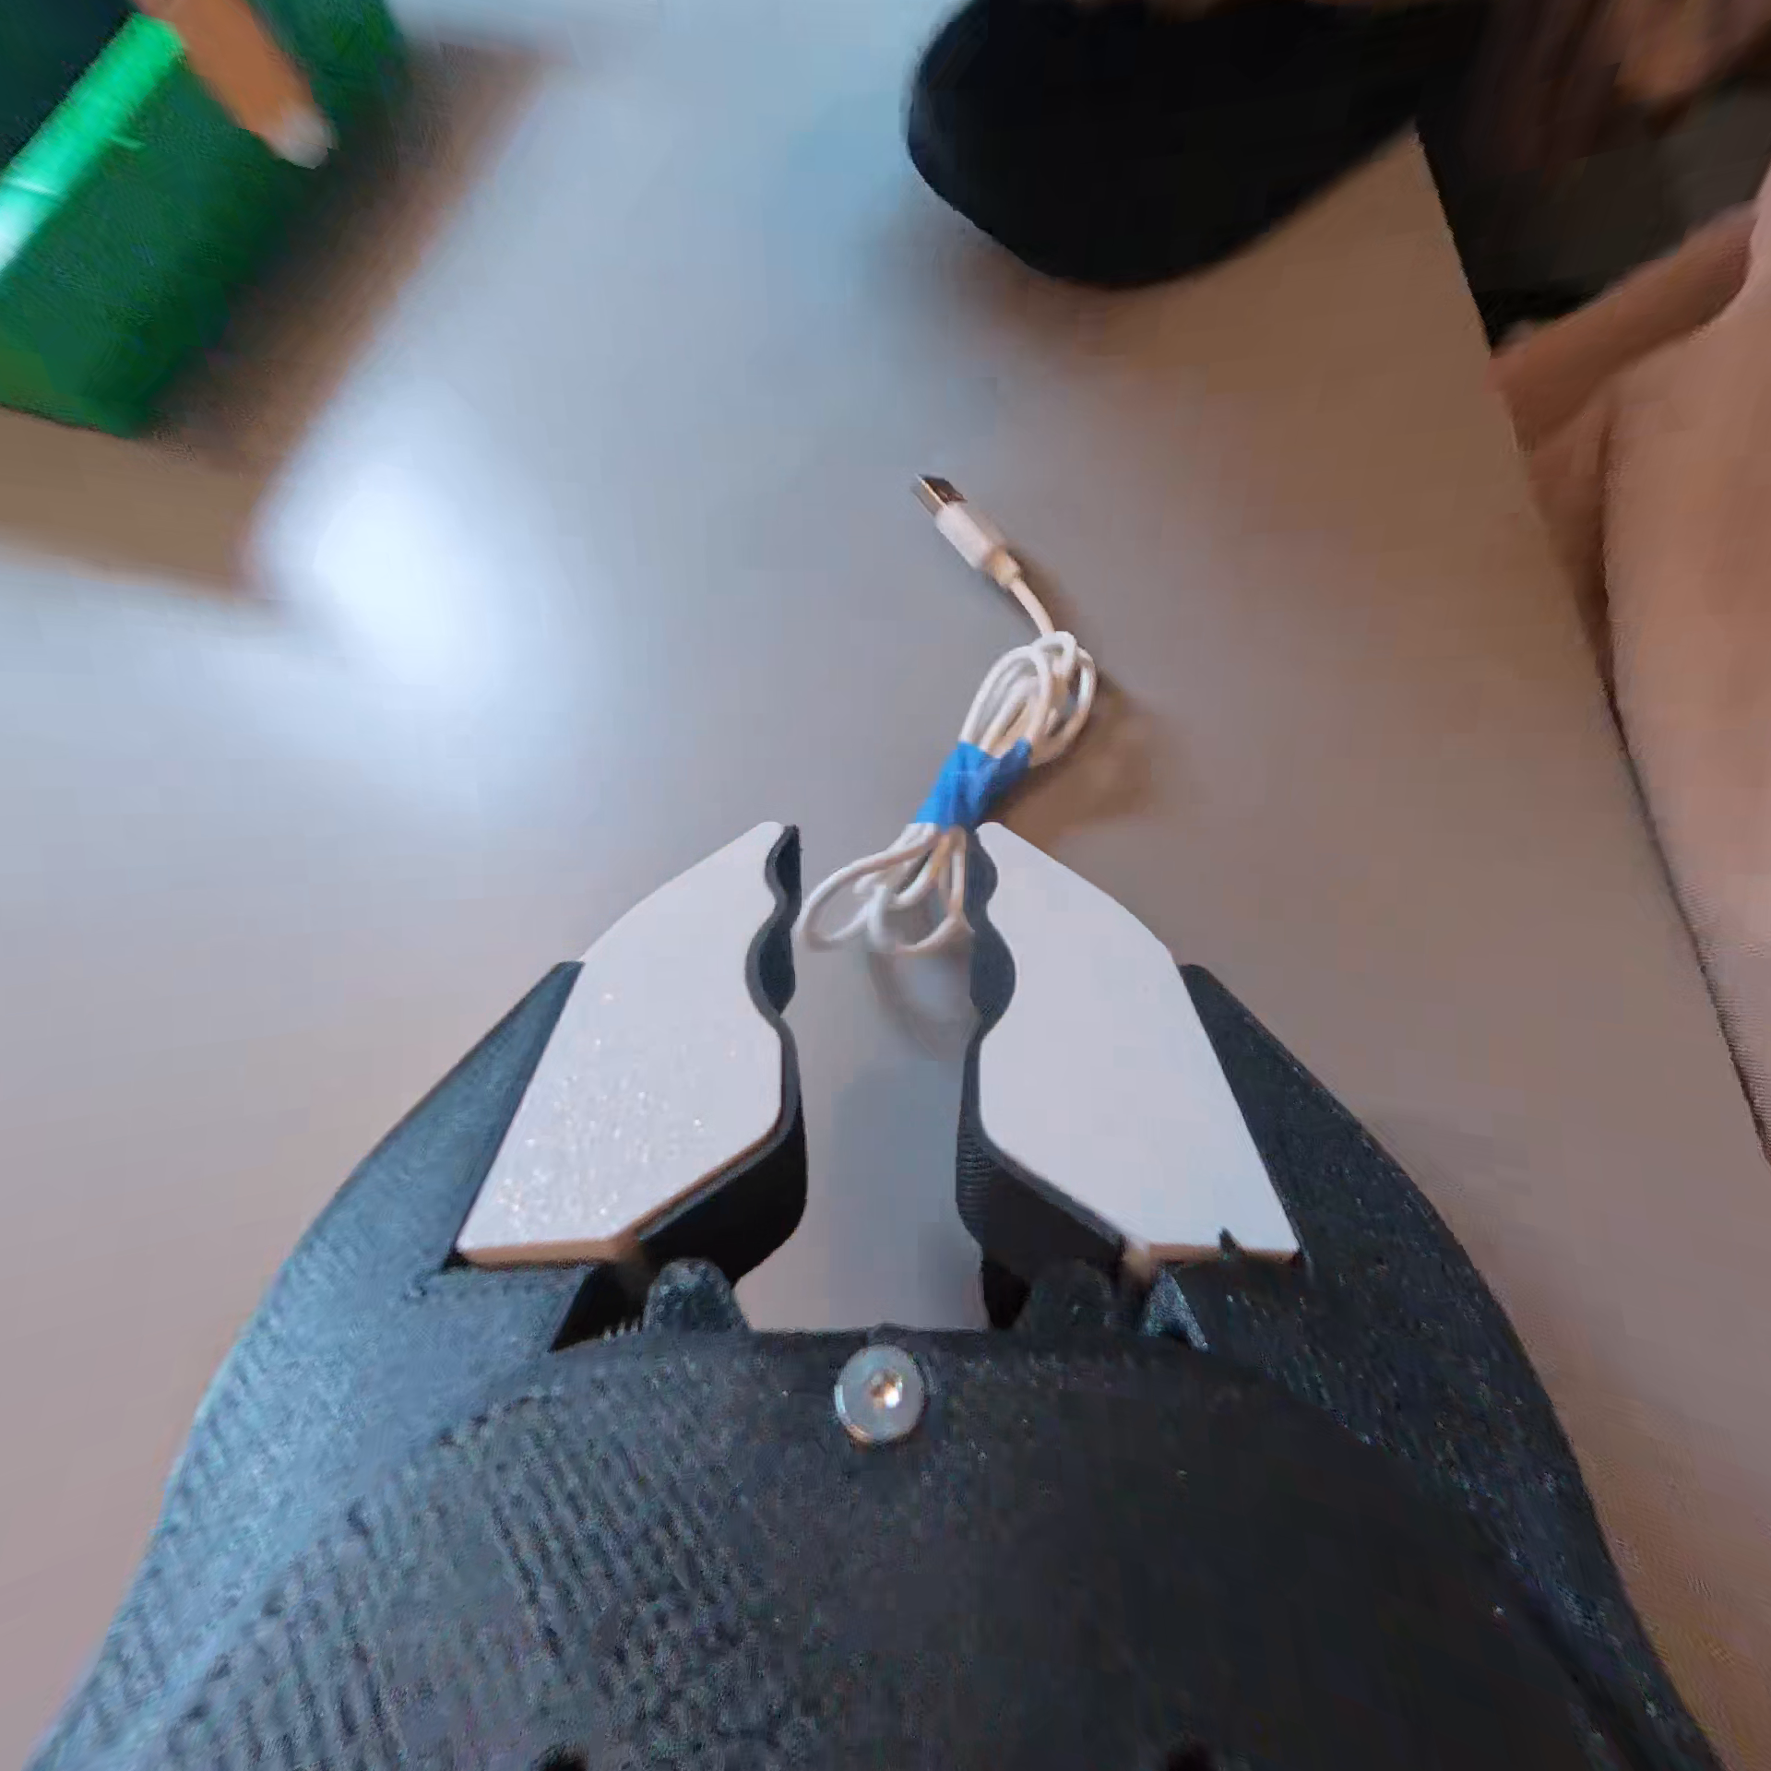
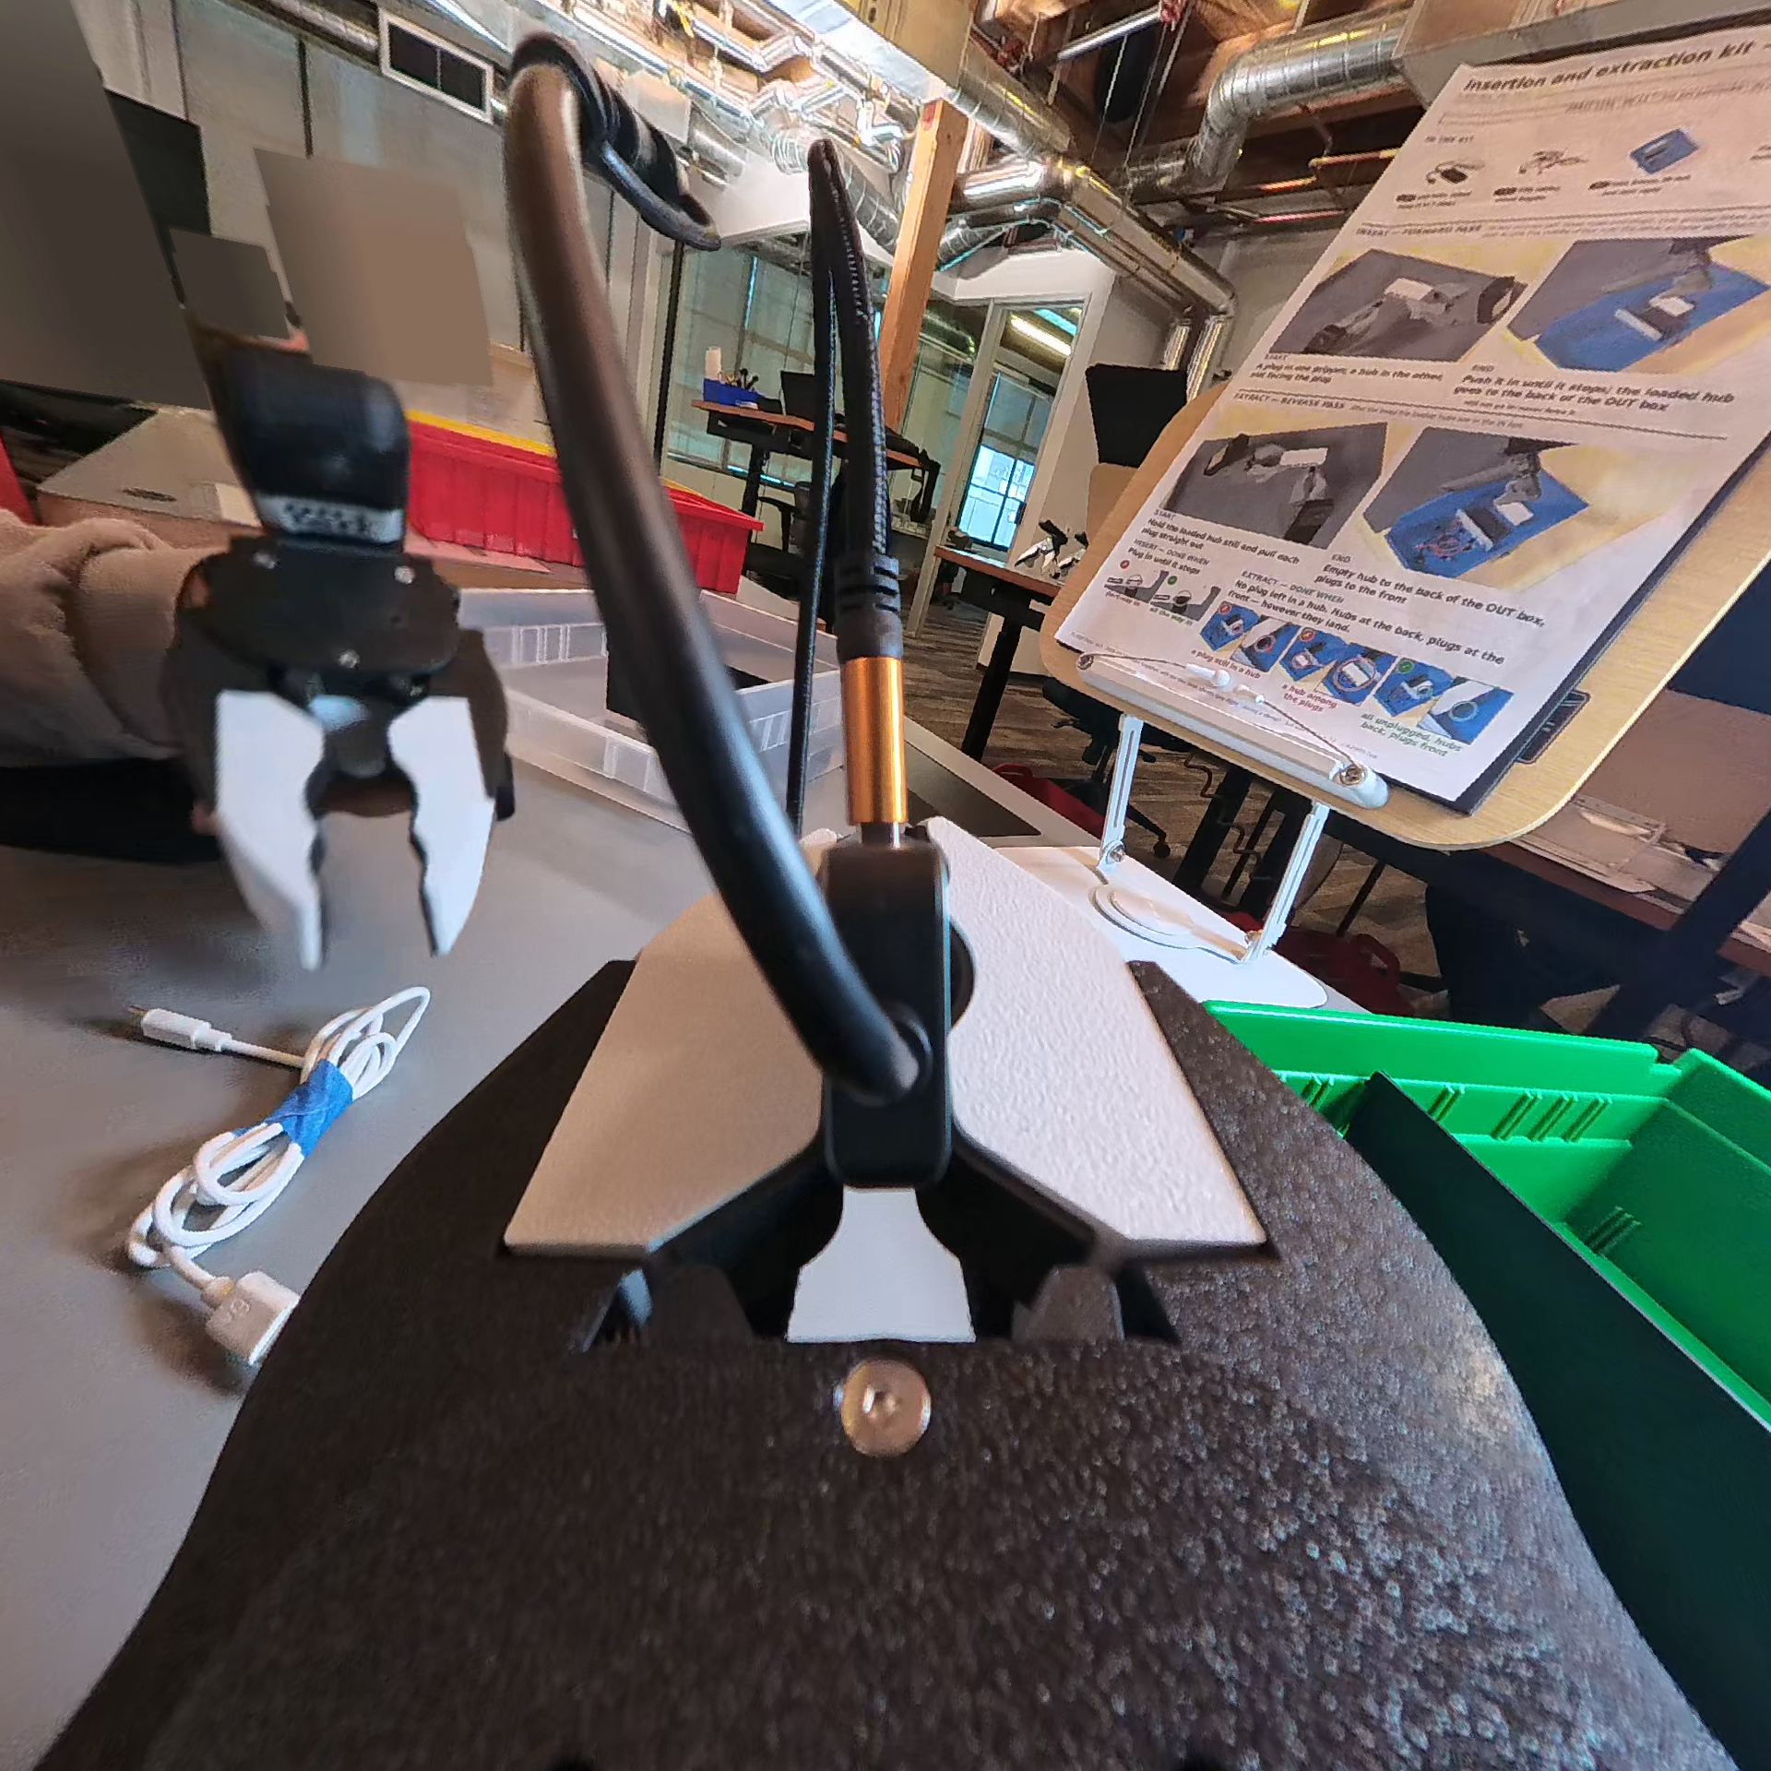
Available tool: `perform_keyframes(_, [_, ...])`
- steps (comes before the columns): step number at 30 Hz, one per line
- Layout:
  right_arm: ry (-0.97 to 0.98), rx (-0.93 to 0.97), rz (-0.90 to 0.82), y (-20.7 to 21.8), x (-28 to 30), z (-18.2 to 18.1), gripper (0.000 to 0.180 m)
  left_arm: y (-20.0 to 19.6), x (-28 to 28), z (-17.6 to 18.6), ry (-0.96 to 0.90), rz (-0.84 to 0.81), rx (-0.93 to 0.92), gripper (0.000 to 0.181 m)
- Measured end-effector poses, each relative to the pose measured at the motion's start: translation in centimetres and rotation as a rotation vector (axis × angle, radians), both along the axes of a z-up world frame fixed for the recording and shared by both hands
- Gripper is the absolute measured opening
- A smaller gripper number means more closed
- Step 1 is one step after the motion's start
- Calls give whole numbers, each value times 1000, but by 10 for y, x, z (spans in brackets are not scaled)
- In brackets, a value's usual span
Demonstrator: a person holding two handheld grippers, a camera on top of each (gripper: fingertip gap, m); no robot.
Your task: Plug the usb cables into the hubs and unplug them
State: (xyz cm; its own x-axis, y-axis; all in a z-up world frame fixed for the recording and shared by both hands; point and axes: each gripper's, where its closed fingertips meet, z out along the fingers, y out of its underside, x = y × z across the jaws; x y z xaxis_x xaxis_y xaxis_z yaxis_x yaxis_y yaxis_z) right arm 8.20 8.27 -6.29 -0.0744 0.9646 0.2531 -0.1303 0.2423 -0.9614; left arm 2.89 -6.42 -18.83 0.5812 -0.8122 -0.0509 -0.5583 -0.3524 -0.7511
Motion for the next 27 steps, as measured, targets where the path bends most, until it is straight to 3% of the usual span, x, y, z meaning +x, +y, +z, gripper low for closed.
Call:
perform_keyframes(3, [1, 0, 1, 0, 0, 1, 11, 0, 20, -18, 45, -71, -23, 38])
perform_keyframes(7, [1, 3, 2, 0, 1, 2, 11, 10, 34, -9, 87, -143, 18, 40])
perform_keyframes(10, [2, -4, -6, 3, 1, 2, 11, 8, 54, -10, 87, -226, -106, 41])
perform_keyframes(11, [3, -5, -13, 4, 2, 3, 11, 12, 61, -13, 94, -215, -144, 34])
perform_keyframes(16, [28, -25, -41, 14, 9, 8, 11, 13, 81, -38, 181, -190, -332, 35])
perform_keyframes(19, [47, -28, -46, 18, 14, 13, 11, 21, 82, -40, 199, -135, -272, 12])
perform_keyframes(21, [58, -31, -47, 20, 16, 16, 11, 28, 70, -37, 265, -89, -187, 8])
perform_keyframes(27, [95, -31, -71, 26, 24, 26, 11, 73, -56, 21, 825, 331, 295, 4])
